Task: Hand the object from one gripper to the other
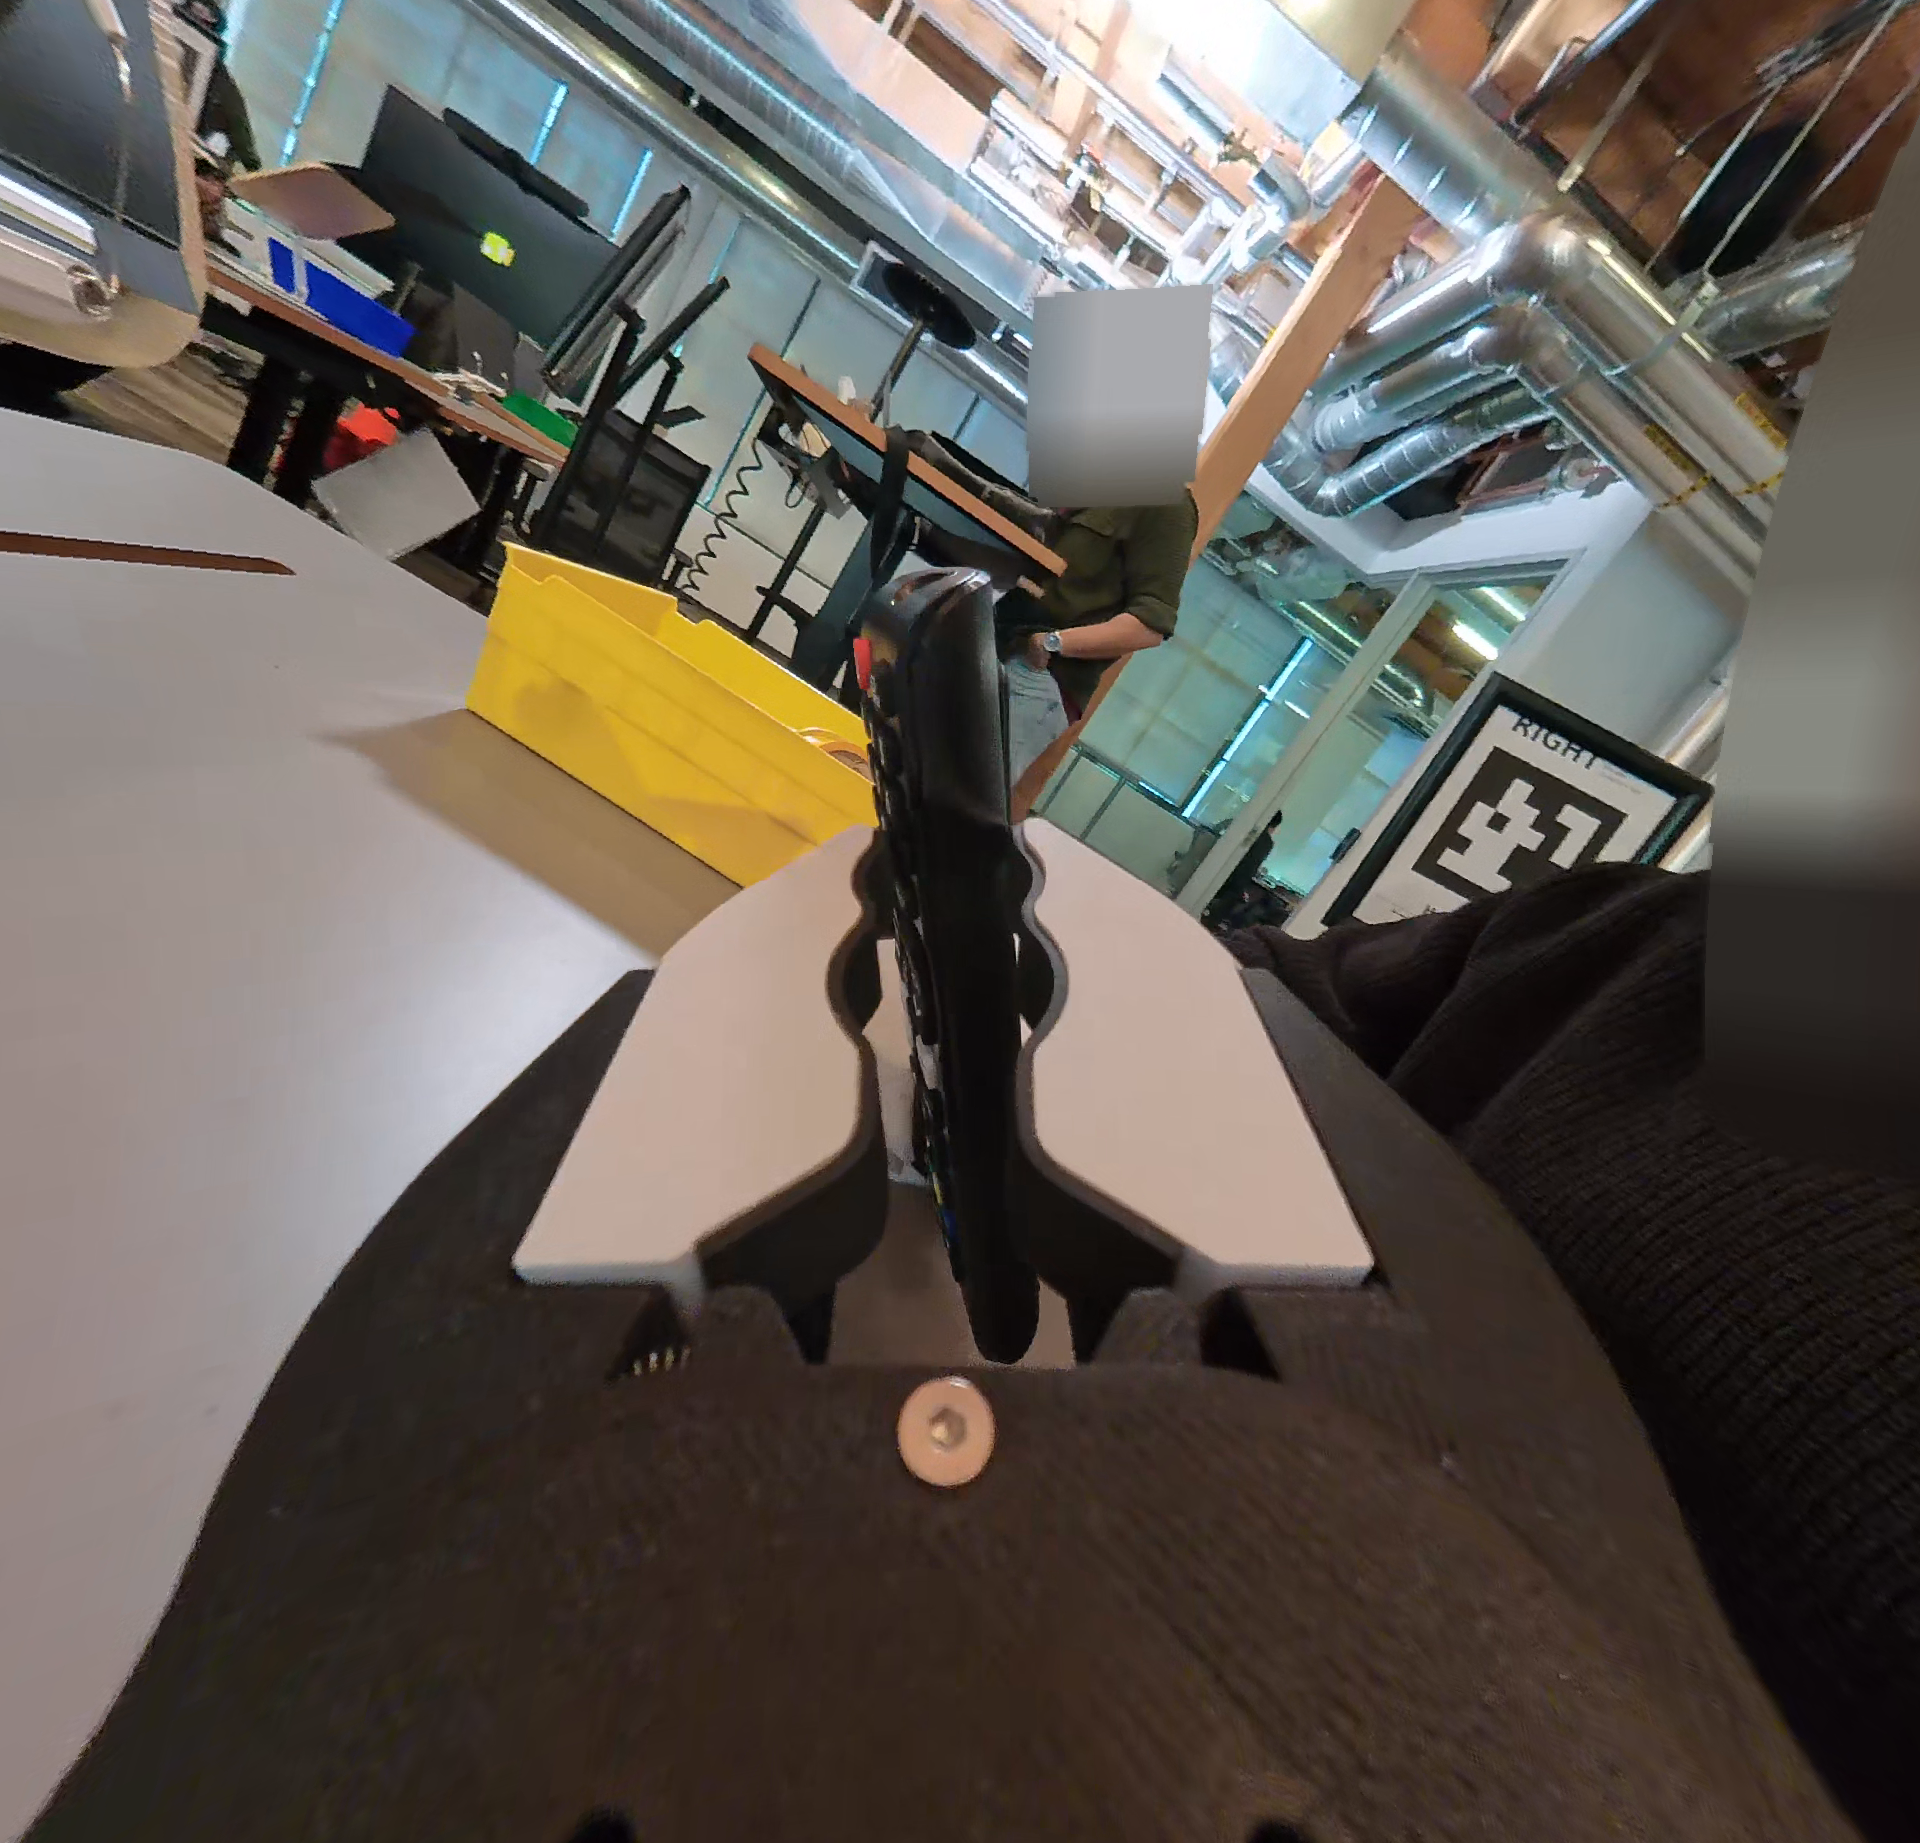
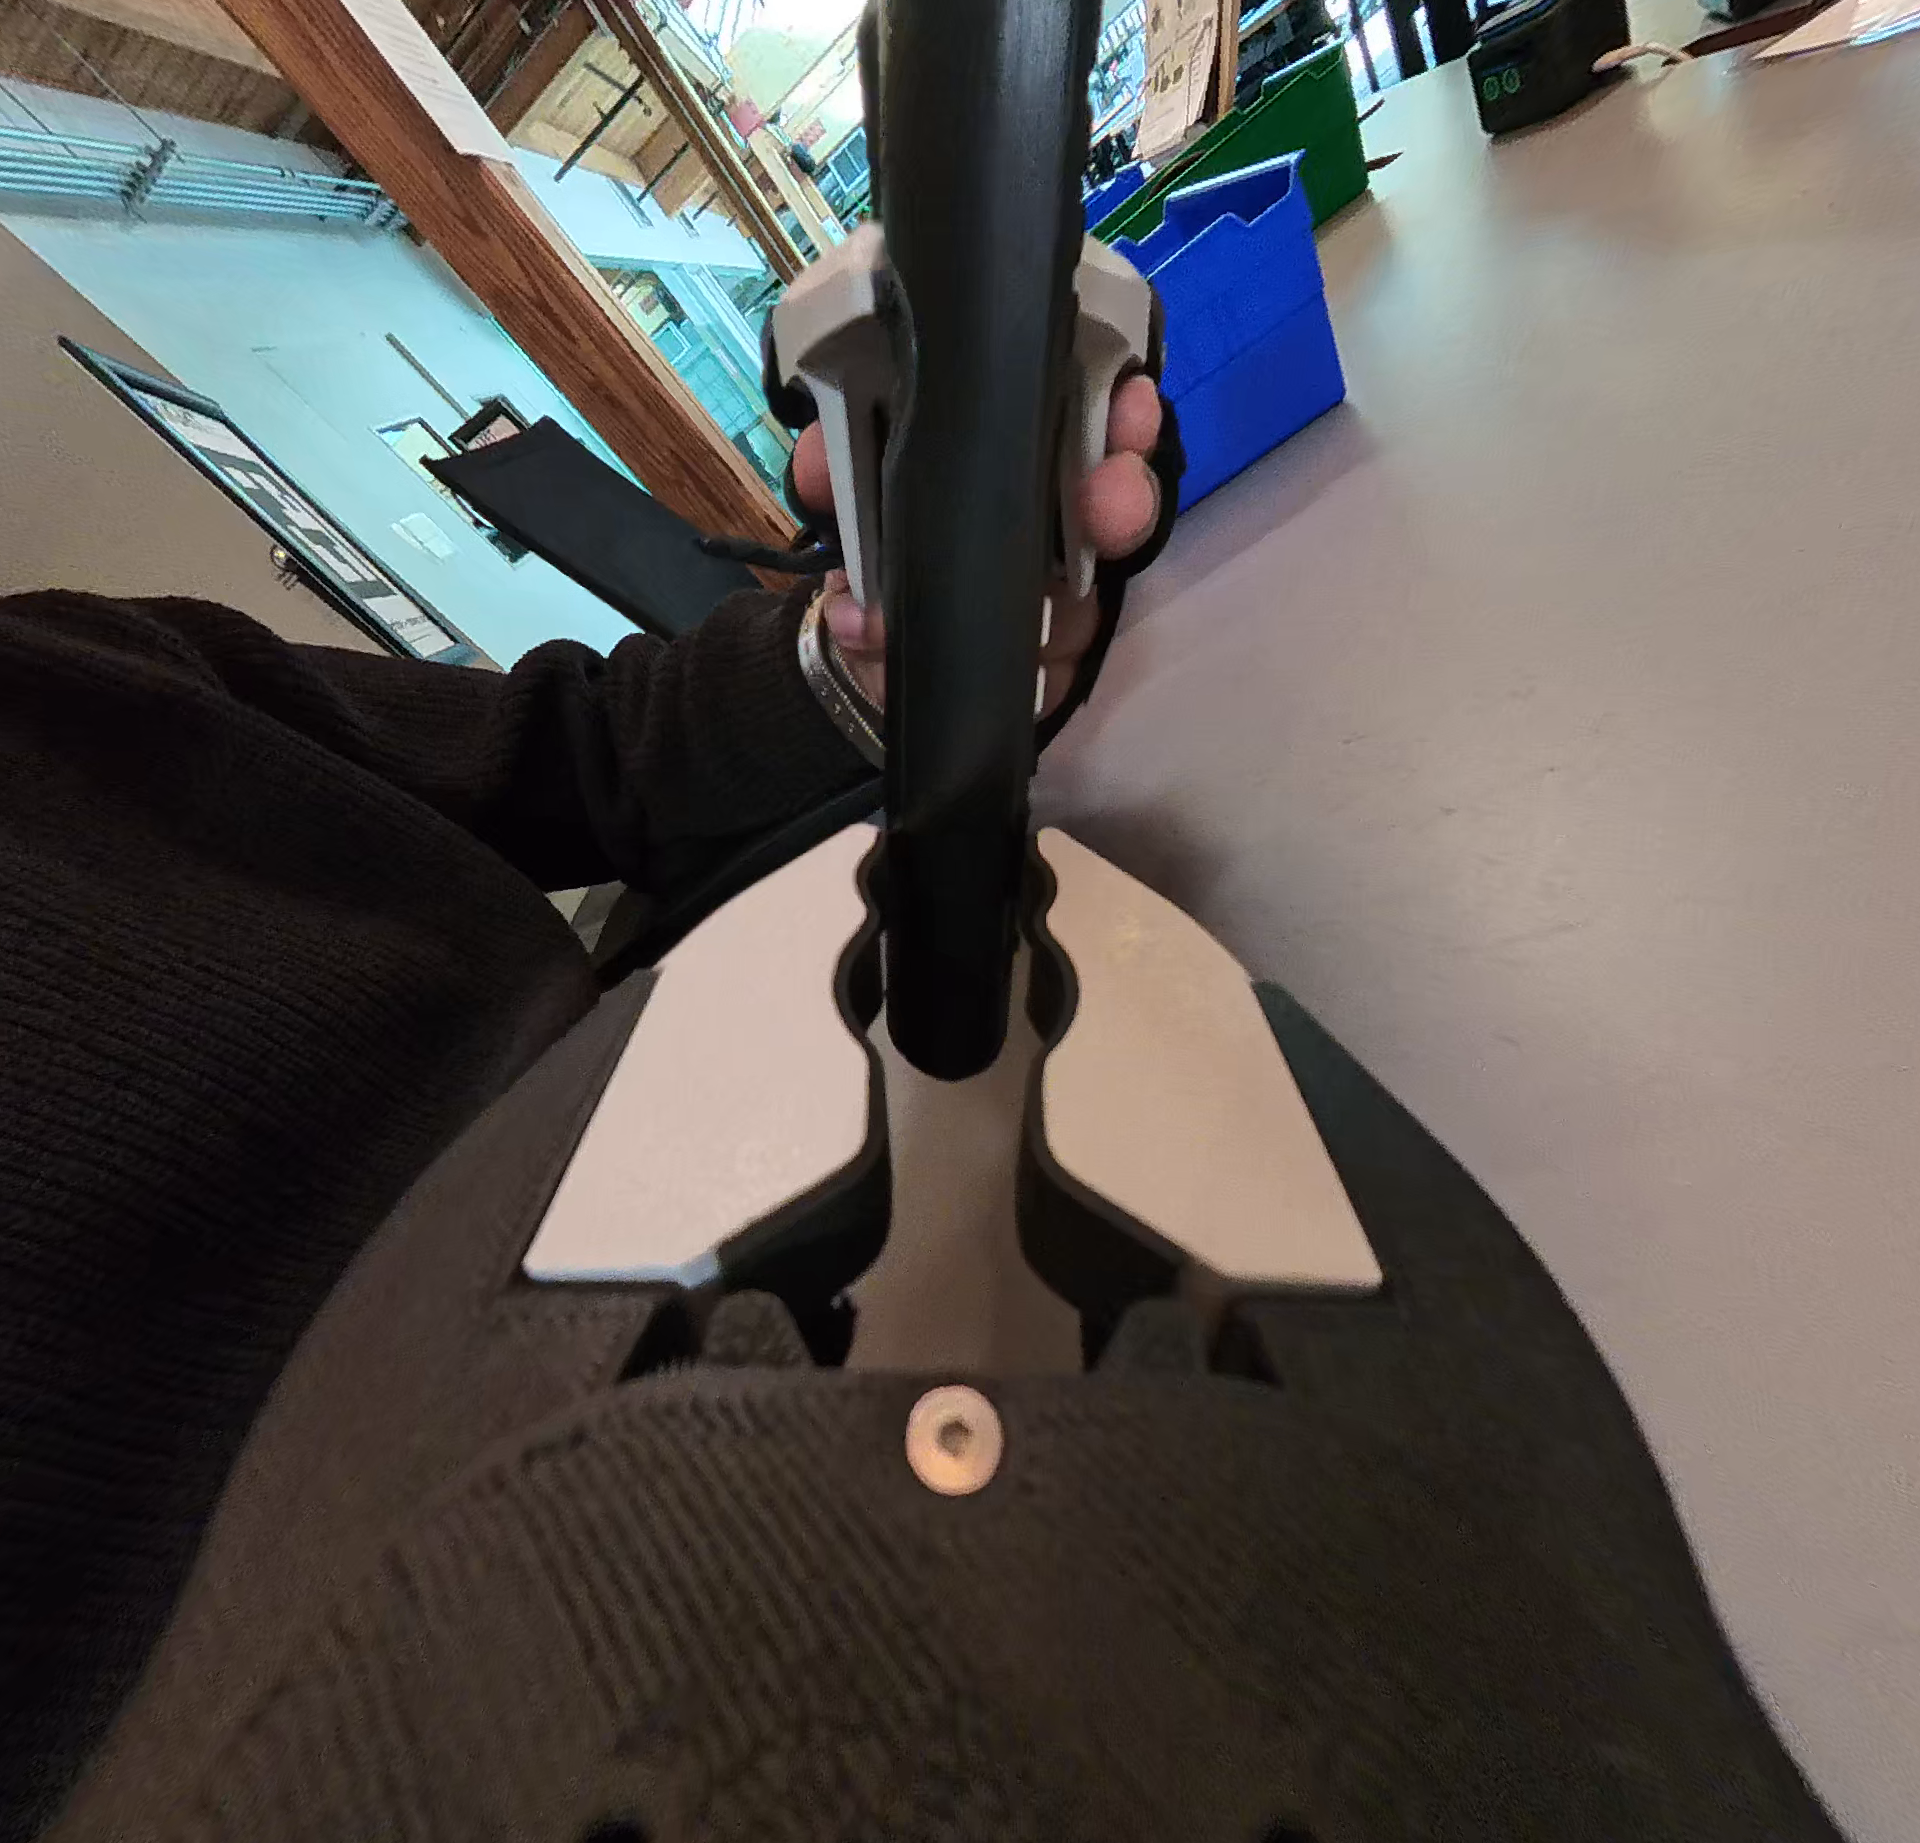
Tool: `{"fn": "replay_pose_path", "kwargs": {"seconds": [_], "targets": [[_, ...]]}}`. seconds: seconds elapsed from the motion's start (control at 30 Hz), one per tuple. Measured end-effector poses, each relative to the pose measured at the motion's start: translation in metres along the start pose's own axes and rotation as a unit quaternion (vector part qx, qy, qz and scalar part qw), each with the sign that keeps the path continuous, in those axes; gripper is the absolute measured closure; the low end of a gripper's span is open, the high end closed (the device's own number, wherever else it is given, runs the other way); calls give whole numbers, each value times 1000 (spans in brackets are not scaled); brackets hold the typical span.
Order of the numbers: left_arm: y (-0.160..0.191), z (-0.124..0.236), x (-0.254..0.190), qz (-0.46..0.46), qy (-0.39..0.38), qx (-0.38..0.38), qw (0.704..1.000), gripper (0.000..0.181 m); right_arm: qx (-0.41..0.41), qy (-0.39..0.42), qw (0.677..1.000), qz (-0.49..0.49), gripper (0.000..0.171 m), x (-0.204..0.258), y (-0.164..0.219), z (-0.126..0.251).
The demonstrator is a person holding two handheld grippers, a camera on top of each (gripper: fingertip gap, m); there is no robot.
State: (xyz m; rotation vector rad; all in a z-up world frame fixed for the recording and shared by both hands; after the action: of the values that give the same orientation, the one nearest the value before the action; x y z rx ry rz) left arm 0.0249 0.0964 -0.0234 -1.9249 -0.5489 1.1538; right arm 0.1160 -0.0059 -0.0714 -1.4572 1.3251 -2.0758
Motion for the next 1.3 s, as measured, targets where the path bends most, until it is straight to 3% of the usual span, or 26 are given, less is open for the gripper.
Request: {"fn": "replay_pose_path", "kwargs": {"seconds": [0.2, 0.5, 0.63, 0.8, 0.9, 1.0, 1.17, 1.3], "targets": [[18, -10, 3, -19, -45, 66, 997, 153, -19, 19, 1000, 0, 149, -3, -5, 7], [21, -11, 7, 8, -43, 52, 998, 157, -12, 53, 998, 42, 147, -6, -4, 8], [24, -11, 7, 8, -41, 52, 998, 158, -82, 36, 996, 21, 111, -6, -15, 14], [22, -11, 5, 14, -35, 39, 999, 158, -28, 45, 999, 11, 97, -12, -1, 3], [19, -11, 3, 23, -30, 21, 999, 158, -1, 38, 999, 11, 113, -8, 6, -6], [17, -10, 2, 33, -23, 4, 999, 158, 13, 36, 999, 29, 145, -5, 7, -7], [15, -9, 3, 35, -23, -6, 999, 157, -1, 39, 999, 29, 146, -7, 2, -1], [12, -8, 7, 9, -57, -3, 998, 127, -21, 43, 999, 9, 146, -12, -3, 7]]}}
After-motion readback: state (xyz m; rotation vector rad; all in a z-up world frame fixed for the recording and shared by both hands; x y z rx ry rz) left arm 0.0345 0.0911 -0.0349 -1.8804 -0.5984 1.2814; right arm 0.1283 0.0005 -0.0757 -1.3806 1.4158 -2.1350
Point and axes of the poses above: each gripper's, where its closed fingertips meet, z back along the fingers, y out of its underside, x = y × z across the jaws, the point moved 6 cm from there along z, back along the fingers, and after that the axes turned 1 degree about -z, right-handed, at the moved point
